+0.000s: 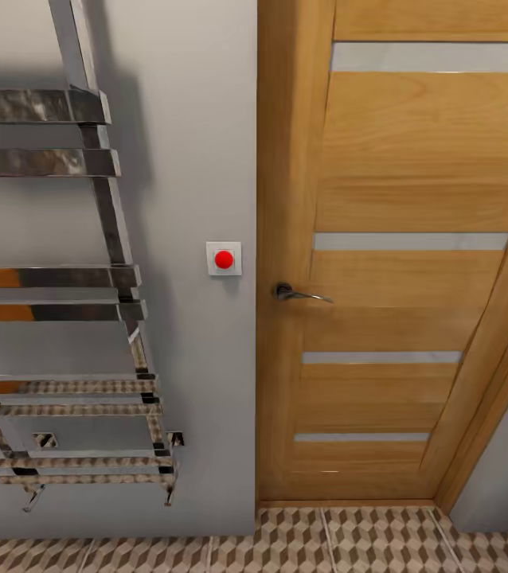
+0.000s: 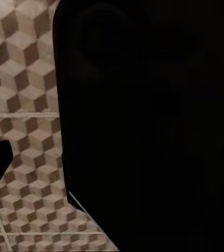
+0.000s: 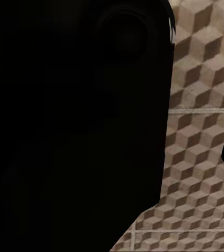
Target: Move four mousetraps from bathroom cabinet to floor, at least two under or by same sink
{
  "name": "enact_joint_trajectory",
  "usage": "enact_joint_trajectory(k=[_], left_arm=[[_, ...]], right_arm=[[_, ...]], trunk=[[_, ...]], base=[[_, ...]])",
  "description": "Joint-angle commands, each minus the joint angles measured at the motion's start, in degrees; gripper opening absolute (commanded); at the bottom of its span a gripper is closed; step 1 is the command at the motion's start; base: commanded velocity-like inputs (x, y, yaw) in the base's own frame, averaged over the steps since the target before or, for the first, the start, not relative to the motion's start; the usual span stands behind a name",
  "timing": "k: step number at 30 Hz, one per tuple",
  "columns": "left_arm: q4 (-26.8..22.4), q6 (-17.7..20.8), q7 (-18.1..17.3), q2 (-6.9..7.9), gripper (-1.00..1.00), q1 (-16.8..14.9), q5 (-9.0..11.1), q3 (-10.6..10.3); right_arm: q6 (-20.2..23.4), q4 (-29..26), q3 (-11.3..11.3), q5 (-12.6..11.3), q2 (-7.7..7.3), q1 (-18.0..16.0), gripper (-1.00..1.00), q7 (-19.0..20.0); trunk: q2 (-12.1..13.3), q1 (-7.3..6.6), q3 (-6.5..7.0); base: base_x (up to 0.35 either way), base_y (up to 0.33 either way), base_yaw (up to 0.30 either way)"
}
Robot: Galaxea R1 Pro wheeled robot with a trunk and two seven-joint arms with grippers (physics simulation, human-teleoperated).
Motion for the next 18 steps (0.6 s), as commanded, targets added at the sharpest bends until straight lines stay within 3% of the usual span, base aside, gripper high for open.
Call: enact_joint_trajectory(k=[1, 6, 18], left_arm=[[-0.3, -0.3, -0.1, 0.33, 1.0, 0.1, 0.3, 0.3], [-1.6, -1.2, 0.0, 0.29, 1.0, 0.0, 1.7, 0.6], [-1.9, -2.6, 0.0, 0.27, 1.0, 0.0, 2.1, 0.6]], right_arm=[[-0.1, 0.1, 0.3, 0.3, 0.26, 0.1, 1.0, -0.3], [-0.1, 0.1, 0.5, 0.6, 0.07, 0.0, 1.0, -0.1], [-0.1, 0.1, 0.5, 0.6, 0.09, -0.1, 1.0, 0.2]], trunk=[[0.0, 0.0, -0.03], [0.0, 0.0, -0.03], [0.0, 0.0, -0.03]], base=[[0.0, 0.0, 0.0], [0.0, 0.0, 0.0], [0.0, 0.0, 0.001]])
